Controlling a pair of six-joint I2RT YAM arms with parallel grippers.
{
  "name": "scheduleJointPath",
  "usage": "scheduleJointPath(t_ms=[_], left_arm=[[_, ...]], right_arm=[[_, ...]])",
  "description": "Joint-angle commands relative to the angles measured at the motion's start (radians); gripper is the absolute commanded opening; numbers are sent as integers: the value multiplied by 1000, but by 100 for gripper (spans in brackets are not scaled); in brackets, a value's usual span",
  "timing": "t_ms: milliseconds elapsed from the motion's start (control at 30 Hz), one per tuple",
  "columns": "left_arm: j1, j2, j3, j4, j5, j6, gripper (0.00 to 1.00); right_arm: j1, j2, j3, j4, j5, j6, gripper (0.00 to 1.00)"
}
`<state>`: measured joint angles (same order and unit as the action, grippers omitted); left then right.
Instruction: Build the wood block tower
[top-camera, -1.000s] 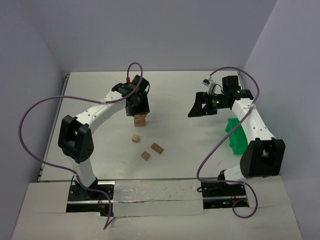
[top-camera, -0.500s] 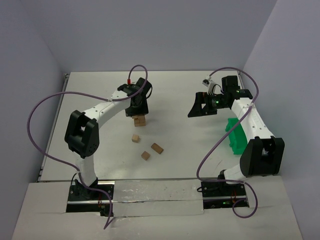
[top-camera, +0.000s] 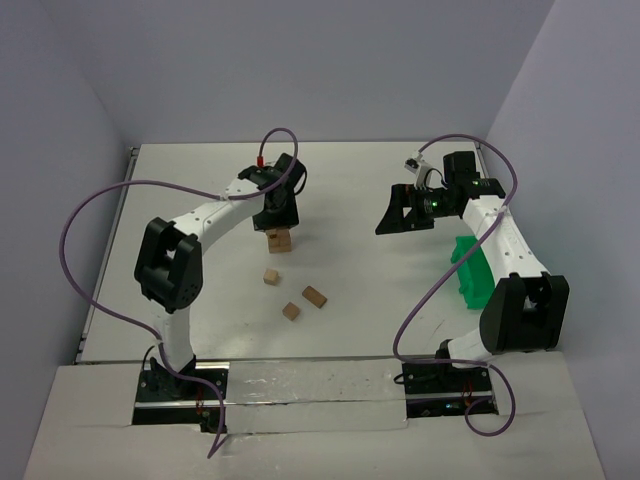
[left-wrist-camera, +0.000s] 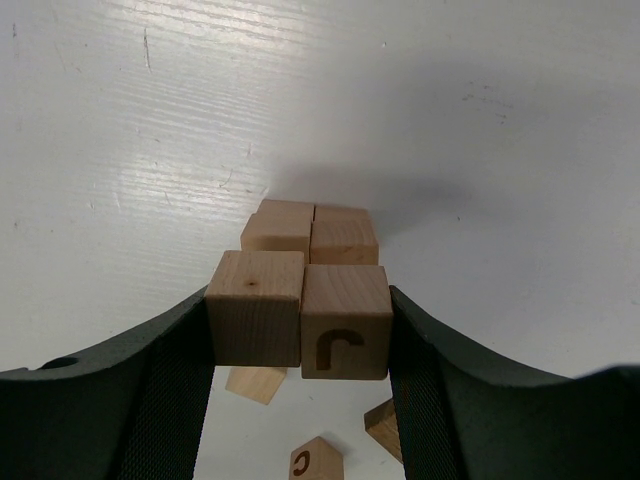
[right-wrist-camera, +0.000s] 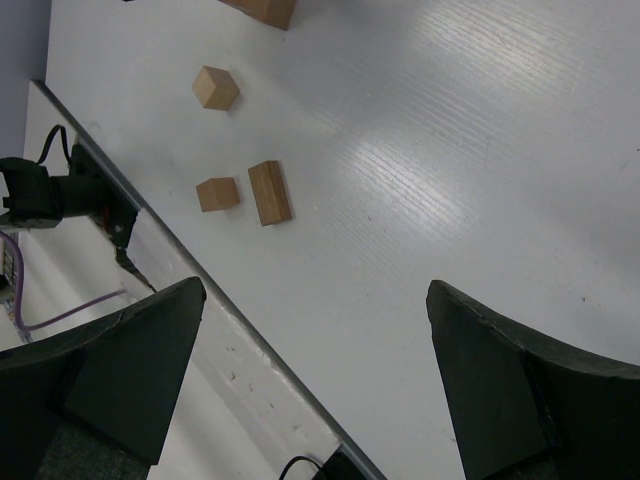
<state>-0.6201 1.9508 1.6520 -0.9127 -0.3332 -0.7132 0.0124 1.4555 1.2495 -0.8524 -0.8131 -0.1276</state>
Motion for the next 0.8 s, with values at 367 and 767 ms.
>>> scheduleJointPath(t_ms=[367, 767], left_arm=[[-1, 27, 40, 0, 24, 10, 36], [3, 38, 37, 3, 41, 12, 45]], right_arm=[[-6, -3, -9, 33, -18, 2, 100], [-5, -2, -9, 33, -21, 2, 100]])
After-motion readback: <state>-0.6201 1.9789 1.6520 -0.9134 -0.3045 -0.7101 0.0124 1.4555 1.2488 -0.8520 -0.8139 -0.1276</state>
